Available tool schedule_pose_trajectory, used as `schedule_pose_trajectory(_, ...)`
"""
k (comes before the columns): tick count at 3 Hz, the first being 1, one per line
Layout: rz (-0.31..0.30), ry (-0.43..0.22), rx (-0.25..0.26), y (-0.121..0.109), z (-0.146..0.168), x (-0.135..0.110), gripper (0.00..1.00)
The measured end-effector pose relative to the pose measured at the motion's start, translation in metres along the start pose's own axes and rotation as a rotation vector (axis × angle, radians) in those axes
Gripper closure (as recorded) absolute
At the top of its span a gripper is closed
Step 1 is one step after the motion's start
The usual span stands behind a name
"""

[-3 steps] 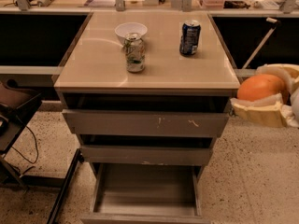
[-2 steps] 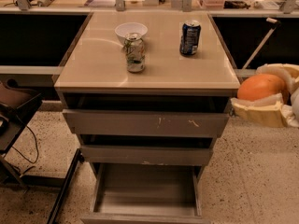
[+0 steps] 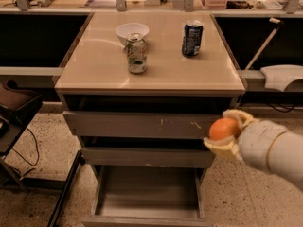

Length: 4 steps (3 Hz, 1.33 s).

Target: Place orange into bottom drawer

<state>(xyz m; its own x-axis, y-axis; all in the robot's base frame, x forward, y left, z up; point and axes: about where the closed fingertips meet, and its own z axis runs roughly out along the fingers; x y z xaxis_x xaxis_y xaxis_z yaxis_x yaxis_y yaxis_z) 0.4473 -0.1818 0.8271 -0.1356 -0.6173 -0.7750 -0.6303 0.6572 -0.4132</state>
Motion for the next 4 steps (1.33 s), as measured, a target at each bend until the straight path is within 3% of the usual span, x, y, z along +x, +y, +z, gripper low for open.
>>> schedule_pose_trajectory(1, 0.034, 0.096, -0.058, 0.058, 0.084, 0.082, 1.00)
schedule_pose_trajectory(2, 0.032, 0.094, -0.057, 0.057, 0.084, 0.081, 1.00)
schedule_pose_trajectory(3, 0.032, 0.126, -0.071, 0.070, 0.104, 0.108, 1.00)
schedule_pose_trajectory(4, 0.063, 0.211, -0.091, 0.096, 0.151, 0.195, 1.00)
